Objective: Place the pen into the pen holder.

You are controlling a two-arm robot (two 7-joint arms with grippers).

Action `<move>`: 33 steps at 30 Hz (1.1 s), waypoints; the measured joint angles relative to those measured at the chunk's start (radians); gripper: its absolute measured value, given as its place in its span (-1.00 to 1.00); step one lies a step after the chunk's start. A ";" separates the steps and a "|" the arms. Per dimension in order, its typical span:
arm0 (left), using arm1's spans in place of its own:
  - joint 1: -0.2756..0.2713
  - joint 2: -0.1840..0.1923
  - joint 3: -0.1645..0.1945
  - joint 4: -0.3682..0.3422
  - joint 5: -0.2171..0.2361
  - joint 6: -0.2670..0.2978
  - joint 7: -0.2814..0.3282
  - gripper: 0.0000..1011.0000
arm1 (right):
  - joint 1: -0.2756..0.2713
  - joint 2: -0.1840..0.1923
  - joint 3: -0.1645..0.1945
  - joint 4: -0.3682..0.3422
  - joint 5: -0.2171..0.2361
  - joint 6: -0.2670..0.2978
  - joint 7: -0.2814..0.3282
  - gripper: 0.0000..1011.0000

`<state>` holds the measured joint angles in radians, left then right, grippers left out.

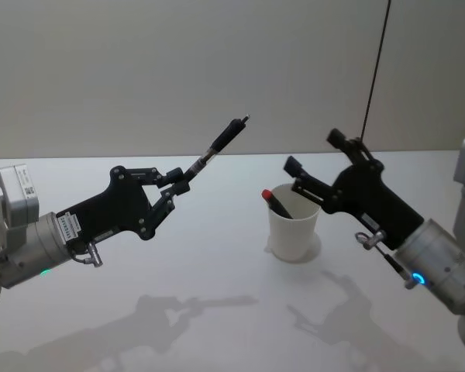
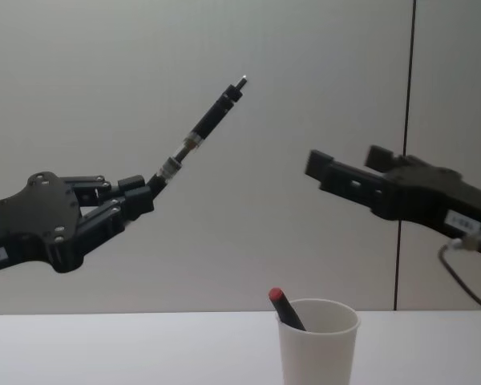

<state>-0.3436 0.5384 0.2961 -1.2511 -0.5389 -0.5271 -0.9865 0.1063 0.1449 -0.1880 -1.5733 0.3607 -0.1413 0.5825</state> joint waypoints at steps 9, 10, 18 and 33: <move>0.000 0.000 0.000 0.000 0.000 0.000 0.000 -0.75 | 0.045 -0.023 -0.021 0.032 0.077 0.051 0.112 0.98; 0.000 0.000 0.000 0.000 0.000 0.000 0.000 -0.75 | 0.045 -0.023 -0.021 0.032 0.077 0.051 0.112 0.98; 0.000 0.000 0.000 0.000 0.000 0.000 0.000 -0.75 | 0.076 -0.037 -0.036 0.054 0.146 0.091 0.206 0.98; 0.000 0.000 0.000 0.000 0.000 0.000 0.000 -0.75 | 0.112 -0.051 -0.057 0.089 0.198 0.130 0.252 0.98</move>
<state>-0.3435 0.5384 0.2961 -1.2512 -0.5387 -0.5269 -0.9865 0.2183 0.0939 -0.2450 -1.4842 0.5584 -0.0110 0.8342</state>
